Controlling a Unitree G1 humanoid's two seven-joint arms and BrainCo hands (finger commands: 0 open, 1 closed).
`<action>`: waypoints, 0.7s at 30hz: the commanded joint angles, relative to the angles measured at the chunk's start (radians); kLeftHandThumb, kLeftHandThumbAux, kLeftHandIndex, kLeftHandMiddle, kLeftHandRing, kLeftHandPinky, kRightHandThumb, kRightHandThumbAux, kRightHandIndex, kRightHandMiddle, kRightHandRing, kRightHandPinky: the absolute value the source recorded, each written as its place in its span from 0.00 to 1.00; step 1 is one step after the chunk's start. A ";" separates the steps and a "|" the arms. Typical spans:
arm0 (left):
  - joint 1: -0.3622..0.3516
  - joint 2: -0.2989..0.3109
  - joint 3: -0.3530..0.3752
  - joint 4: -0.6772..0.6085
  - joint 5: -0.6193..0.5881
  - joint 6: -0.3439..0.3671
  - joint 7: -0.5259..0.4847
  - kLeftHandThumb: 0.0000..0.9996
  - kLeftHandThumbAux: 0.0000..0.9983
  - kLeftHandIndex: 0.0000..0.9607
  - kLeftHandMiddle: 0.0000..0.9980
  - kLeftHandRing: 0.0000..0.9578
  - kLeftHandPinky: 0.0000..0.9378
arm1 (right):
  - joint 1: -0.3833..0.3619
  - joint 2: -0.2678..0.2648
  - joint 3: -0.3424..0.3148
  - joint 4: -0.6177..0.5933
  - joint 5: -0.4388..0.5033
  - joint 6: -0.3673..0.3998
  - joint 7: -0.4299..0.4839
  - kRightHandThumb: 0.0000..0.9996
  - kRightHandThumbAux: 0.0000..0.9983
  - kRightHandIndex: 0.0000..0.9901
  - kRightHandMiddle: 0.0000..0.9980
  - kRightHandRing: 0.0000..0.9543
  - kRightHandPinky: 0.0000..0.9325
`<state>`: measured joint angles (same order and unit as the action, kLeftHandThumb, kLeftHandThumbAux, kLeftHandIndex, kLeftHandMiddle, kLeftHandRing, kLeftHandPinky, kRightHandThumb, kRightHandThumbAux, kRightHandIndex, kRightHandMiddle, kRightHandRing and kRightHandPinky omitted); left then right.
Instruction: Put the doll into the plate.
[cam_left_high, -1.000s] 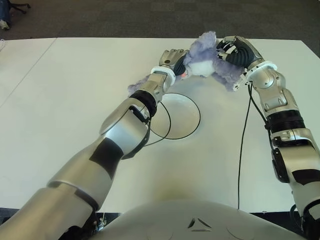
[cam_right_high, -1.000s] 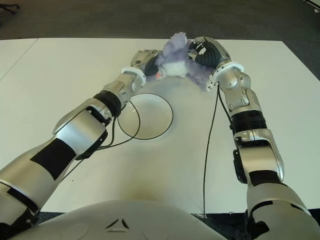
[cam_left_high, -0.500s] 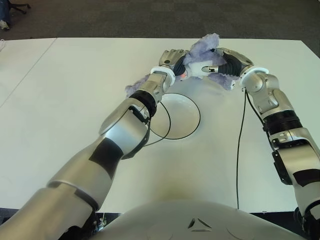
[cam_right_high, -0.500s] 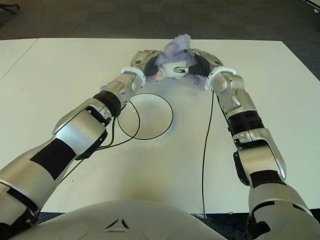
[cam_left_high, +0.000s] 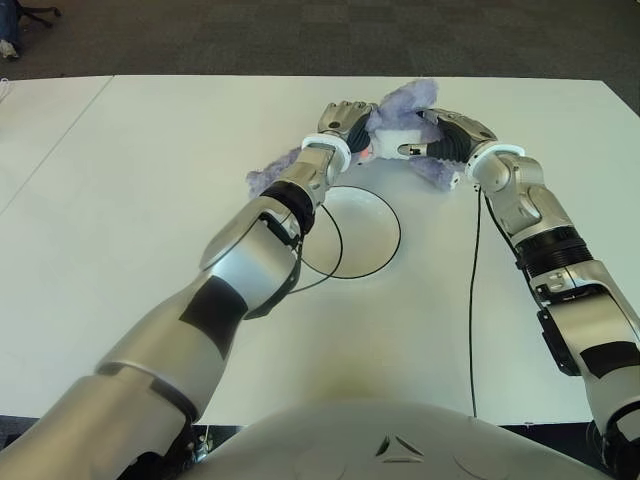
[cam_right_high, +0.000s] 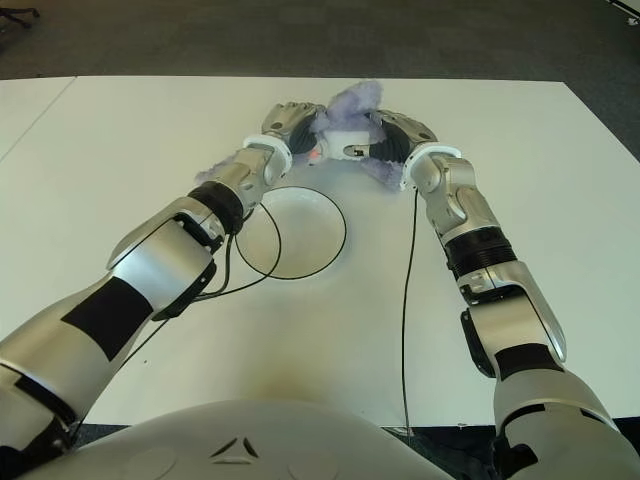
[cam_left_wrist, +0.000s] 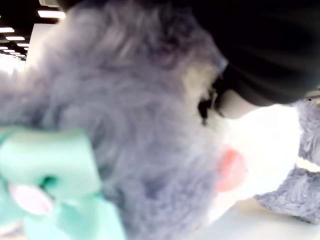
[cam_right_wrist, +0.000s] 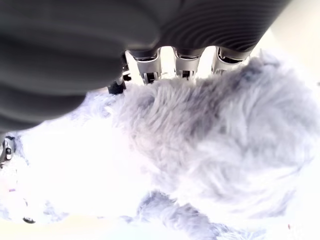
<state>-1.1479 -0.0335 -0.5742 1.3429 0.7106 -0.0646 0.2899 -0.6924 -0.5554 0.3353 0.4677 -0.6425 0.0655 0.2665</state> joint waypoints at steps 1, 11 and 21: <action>-0.012 -0.006 -0.010 -0.012 0.010 0.005 -0.012 0.85 0.67 0.41 0.54 0.83 0.87 | 0.003 0.016 0.020 -0.001 -0.010 0.027 0.035 0.18 0.29 0.00 0.00 0.00 0.00; -0.015 -0.009 -0.012 -0.008 0.013 0.018 -0.010 0.85 0.67 0.41 0.54 0.82 0.83 | 0.033 0.026 0.049 -0.034 -0.043 0.040 0.022 0.19 0.33 0.00 0.00 0.00 0.00; -0.005 -0.004 -0.011 -0.015 0.005 -0.017 0.001 0.85 0.67 0.42 0.54 0.83 0.87 | 0.010 0.083 0.056 0.243 -0.012 -0.153 -0.178 0.28 0.45 0.09 0.13 0.25 0.35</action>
<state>-1.1479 -0.0348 -0.5910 1.3428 0.7188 -0.0531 0.2861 -0.6902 -0.5036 0.3740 0.6296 -0.6726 -0.0196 0.1106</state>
